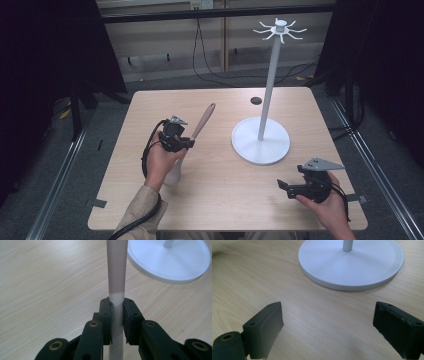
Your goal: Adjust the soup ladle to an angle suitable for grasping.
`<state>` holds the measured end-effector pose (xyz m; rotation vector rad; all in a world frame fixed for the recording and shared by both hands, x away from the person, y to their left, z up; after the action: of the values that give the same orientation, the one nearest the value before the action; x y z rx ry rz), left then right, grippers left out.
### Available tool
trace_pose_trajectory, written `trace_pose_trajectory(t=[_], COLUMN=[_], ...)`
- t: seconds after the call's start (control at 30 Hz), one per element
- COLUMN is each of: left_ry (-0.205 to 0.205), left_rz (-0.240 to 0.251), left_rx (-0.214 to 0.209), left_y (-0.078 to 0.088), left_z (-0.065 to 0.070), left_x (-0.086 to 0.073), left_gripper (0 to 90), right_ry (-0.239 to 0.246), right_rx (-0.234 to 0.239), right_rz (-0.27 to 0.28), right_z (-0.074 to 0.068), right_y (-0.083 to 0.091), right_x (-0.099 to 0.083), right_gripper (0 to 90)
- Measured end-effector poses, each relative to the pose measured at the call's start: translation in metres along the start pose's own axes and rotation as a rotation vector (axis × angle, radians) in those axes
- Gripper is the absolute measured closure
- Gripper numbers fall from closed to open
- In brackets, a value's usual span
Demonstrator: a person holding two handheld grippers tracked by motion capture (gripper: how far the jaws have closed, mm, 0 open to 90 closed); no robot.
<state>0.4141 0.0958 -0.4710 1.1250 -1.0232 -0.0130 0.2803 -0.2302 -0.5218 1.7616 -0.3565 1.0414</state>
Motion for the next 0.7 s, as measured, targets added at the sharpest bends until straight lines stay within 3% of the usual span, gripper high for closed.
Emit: trace_pose_trajectory(t=[0.1, 0.5, 0.7], left_ry=[-0.003, -0.061, -0.053], left_rz=[0.049, 0.143, 0.210], left_rx=[-0.021, -0.062, -0.069], left_y=[0.007, 0.020, 0.026], left_z=[0.007, 0.033, 0.044], left_x=[0.005, 0.016, 0.025], left_gripper=[78.9, 78.8, 78.9], right_ry=[-0.016, -0.031, -0.050], right_rx=[0.001, 0.036, 0.060], right_rz=[0.032, 0.145, 0.196], right_z=[-0.002, -0.023, -0.034], right_y=[0.001, 0.001, -0.003], right_x=[0.009, 0.048, 0.070], right_gripper=[8.7, 9.9, 10.8])
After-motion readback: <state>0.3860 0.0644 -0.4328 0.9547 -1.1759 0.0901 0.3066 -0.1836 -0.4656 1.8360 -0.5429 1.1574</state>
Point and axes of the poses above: each handheld gripper's, and its own axes: y roughly backward along the jaws, x roughly out of its top, z roughly to its right, the point moved 8 cm from there along -y, roughly forward along the jaws, and after that the axes turned 2 degrees about x, right-handed, at the moved point
